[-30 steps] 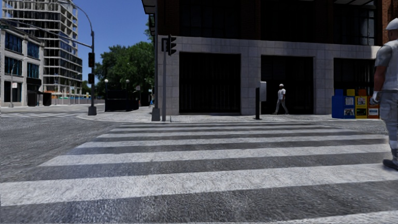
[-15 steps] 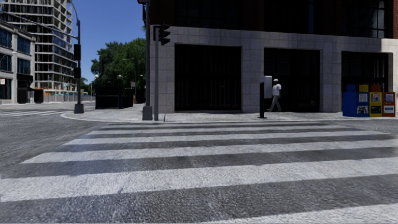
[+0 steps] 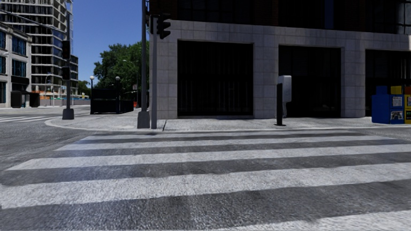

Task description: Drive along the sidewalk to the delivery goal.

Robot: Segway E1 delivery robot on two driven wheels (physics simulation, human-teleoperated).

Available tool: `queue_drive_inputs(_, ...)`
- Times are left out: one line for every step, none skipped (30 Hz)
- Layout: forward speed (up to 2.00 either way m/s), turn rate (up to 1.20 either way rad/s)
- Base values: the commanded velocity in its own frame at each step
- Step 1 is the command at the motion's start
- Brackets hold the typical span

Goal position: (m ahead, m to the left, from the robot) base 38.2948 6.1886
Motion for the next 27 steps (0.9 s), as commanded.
queue_drive_inputs(2.0, 0.0)
queue_drive_inputs(2.0, 0.0)
queue_drive_inputs(2.0, 0.0)
queue_drive_inputs(2.0, 0.0)
queue_drive_inputs(2.0, 0.0)
queue_drive_inputs(2.0, 0.0)
queue_drive_inputs(2.0, 0.0)
queue_drive_inputs(2.0, 0.0)
queue_drive_inputs(2.0, 0.0)
queue_drive_inputs(2.0, 0.0)
queue_drive_inputs(2.0, 0.0)
queue_drive_inputs(2.0, 0.0)
queue_drive_inputs(2.0, 0.0)
queue_drive_inputs(2.0, 0.0)
queue_drive_inputs(2.0, 0.0)
queue_drive_inputs(2.0, 0.0)
queue_drive_inputs(2.0, 0.0)
queue_drive_inputs(2.0, 0.0)
queue_drive_inputs(2.0, 0.0)
queue_drive_inputs(2.0, 0.0)
queue_drive_inputs(2.0, 0.0)
queue_drive_inputs(2.0, 0.0)
queue_drive_inputs(2.0, 0.0)
queue_drive_inputs(2.0, 0.0)
queue_drive_inputs(2.0, 0.0)
queue_drive_inputs(2.0, 0.0)
queue_drive_inputs(2.0, 0.03)
